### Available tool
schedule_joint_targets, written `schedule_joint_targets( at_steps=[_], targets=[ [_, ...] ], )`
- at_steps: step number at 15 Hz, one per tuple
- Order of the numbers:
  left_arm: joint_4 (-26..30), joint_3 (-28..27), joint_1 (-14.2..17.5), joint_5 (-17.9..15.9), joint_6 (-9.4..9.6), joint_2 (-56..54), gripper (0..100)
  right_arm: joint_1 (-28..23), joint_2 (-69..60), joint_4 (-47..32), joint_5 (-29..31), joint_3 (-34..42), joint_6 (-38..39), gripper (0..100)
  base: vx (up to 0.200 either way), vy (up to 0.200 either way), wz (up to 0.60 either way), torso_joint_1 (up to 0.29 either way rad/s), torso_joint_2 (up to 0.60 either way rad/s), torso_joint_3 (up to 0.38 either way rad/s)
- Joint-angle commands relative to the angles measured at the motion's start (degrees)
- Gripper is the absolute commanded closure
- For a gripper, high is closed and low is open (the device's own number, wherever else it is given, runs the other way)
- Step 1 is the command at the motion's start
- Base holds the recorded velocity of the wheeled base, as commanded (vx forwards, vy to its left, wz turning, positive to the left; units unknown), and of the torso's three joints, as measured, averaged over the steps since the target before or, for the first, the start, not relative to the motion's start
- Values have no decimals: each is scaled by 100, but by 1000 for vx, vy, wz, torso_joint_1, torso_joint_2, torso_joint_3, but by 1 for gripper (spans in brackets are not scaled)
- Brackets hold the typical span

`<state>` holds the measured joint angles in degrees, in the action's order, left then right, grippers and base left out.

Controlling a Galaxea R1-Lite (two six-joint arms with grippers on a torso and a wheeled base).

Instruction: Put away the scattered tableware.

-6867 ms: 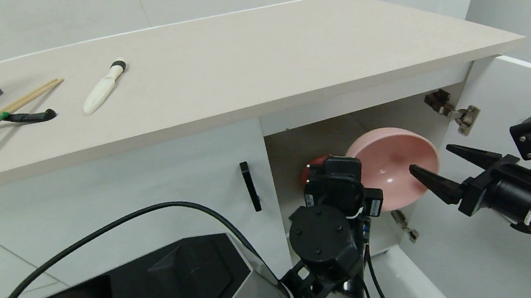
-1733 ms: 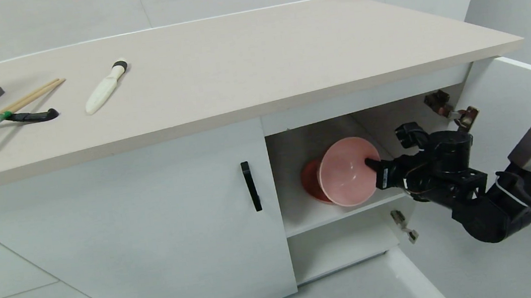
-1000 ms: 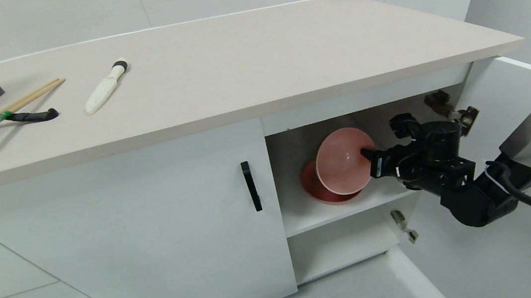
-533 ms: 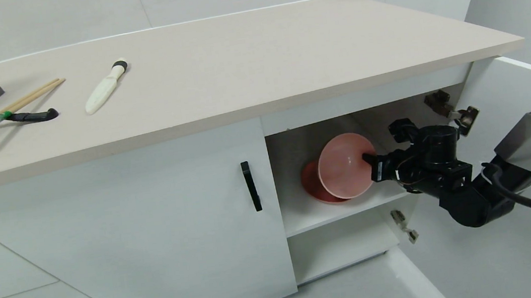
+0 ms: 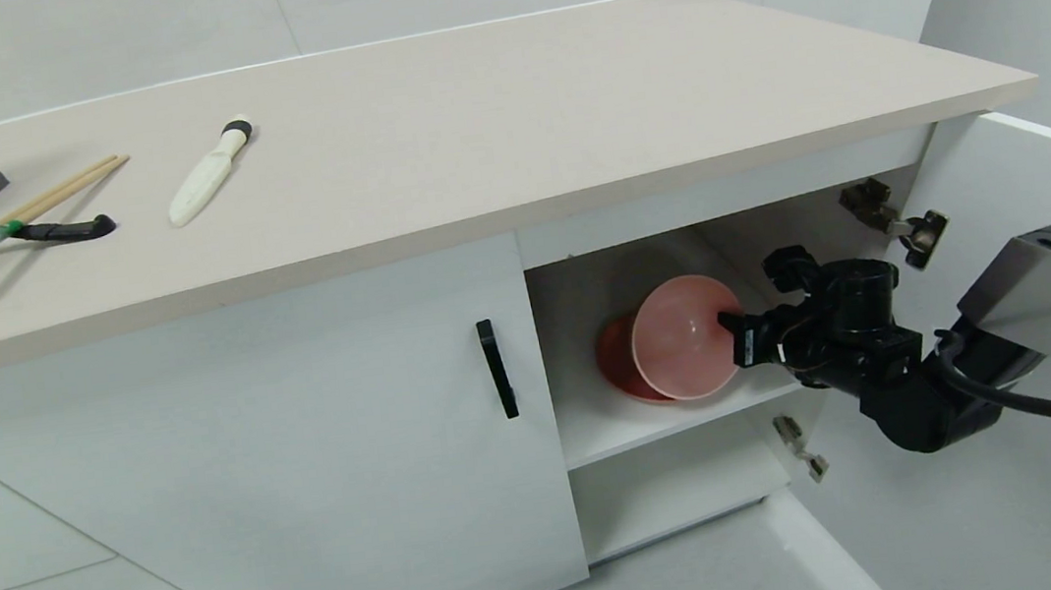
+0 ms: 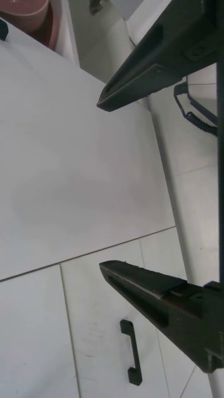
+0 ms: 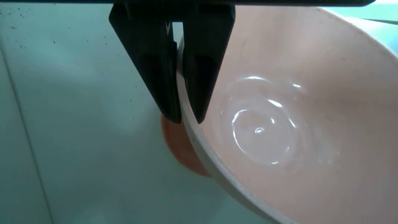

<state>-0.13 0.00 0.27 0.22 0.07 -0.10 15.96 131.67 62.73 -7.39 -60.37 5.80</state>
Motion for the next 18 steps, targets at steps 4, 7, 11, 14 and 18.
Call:
schedule_joint_targets(
  at_steps=[4,7,11,14,18],
  targets=[
    [-4,0,0,4,1,10,0,-14,60,20,0,-1,-18,100,0,0,0,0,0,0],
    [-4,0,0,4,1,10,0,-5,69,20,0,25,-88,100,0,0,0,0,0,0],
    [-4,0,0,4,1,10,0,13,69,28,-8,7,-97,0,0,0,0,0,0,0],
    [5,0,0,4,1,10,0,48,52,310,-61,7,-97,0,0,0,0,0,0,0],
    [5,0,0,4,1,10,0,215,-221,494,-61,210,-229,0,0,0,0,0,0,0]
  ],
)
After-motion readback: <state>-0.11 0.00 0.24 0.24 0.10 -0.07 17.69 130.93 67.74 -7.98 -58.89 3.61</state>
